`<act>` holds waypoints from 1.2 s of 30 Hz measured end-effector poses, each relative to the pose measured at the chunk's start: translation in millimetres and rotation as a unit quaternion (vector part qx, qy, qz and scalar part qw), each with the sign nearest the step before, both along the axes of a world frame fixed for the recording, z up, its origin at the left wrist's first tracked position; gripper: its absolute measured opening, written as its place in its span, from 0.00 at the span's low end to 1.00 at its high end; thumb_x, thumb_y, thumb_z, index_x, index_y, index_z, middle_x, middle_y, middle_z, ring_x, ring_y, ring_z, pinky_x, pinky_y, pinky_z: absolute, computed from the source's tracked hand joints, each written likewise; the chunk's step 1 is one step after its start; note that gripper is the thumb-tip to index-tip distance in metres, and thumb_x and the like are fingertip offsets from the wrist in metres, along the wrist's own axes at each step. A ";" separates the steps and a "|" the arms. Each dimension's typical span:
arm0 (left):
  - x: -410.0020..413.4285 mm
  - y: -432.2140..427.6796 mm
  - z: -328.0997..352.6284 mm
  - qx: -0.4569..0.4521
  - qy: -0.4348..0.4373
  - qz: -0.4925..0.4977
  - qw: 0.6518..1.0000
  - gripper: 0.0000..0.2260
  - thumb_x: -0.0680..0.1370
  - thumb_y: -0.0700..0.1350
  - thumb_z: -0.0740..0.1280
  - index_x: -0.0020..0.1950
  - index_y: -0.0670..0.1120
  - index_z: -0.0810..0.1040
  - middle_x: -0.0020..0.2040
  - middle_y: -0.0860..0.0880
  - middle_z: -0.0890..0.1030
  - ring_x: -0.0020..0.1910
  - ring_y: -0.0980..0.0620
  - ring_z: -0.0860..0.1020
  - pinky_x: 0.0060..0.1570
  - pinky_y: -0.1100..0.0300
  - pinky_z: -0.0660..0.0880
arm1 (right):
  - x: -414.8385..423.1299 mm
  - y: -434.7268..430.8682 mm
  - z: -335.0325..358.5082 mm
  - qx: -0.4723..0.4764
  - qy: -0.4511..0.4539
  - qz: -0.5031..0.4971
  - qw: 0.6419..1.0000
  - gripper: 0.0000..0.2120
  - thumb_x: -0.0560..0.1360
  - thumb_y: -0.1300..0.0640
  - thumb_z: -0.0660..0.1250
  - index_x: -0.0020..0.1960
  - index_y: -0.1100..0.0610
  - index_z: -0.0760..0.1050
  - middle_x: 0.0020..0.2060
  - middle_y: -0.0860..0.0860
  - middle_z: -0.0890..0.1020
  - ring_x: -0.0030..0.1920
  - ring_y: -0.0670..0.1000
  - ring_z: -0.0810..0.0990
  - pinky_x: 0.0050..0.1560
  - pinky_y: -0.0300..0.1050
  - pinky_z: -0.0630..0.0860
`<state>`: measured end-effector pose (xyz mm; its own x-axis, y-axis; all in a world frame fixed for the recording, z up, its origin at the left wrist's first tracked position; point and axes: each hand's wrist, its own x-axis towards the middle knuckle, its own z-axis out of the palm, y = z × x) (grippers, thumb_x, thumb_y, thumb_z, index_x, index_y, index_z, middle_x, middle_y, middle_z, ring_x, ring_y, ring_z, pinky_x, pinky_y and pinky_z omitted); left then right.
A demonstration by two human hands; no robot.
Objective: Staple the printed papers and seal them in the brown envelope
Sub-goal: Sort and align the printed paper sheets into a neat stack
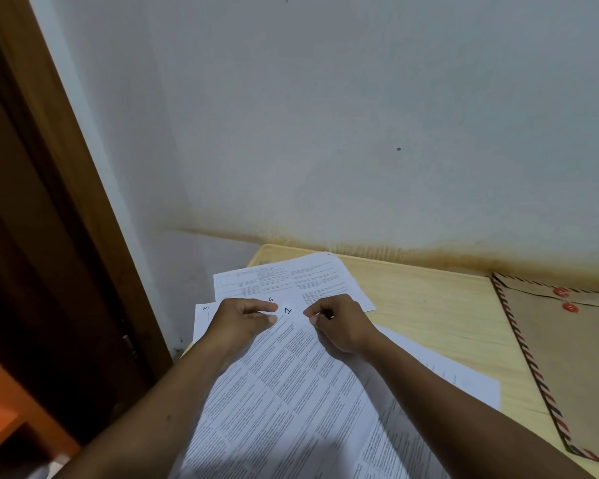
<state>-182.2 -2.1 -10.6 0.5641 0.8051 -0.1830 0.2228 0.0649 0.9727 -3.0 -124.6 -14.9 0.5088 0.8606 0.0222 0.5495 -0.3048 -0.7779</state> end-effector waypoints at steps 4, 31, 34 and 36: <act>4.3 -4.5 0.2 0.015 0.000 0.011 1.000 0.06 0.75 0.38 0.77 0.48 0.49 0.89 0.50 0.44 0.88 0.53 0.48 0.86 0.60 0.54 0.80 | 0.9 -2.8 1.0 0.005 0.001 -0.009 1.000 0.08 0.79 0.60 0.66 0.53 0.56 0.84 0.44 0.50 0.86 0.47 0.48 0.83 0.40 0.33 0.72; -5.6 2.0 10.6 -0.026 -0.017 0.004 1.000 0.08 0.74 0.35 0.77 0.51 0.44 0.88 0.47 0.41 0.88 0.51 0.42 0.87 0.58 0.50 0.81 | -5.4 1.7 3.2 0.045 0.056 0.012 0.997 0.11 0.81 0.61 0.62 0.55 0.51 0.81 0.40 0.61 0.86 0.37 0.58 0.84 0.32 0.39 0.78; -5.9 -0.9 20.5 -0.047 -0.021 -0.035 0.998 0.11 0.75 0.31 0.74 0.55 0.43 0.85 0.47 0.38 0.88 0.47 0.43 0.87 0.49 0.55 0.83 | 0.1 0.7 1.9 0.061 0.067 0.006 0.996 0.11 0.80 0.61 0.63 0.55 0.52 0.82 0.37 0.58 0.85 0.34 0.54 0.82 0.36 0.44 0.80; -3.1 0.5 25.0 -0.034 -0.030 -0.027 0.999 0.12 0.76 0.30 0.73 0.55 0.43 0.85 0.49 0.36 0.86 0.46 0.43 0.86 0.48 0.56 0.83 | 4.6 -0.3 6.0 0.064 0.054 0.009 0.996 0.12 0.79 0.62 0.64 0.57 0.52 0.83 0.38 0.53 0.85 0.37 0.50 0.83 0.42 0.41 0.79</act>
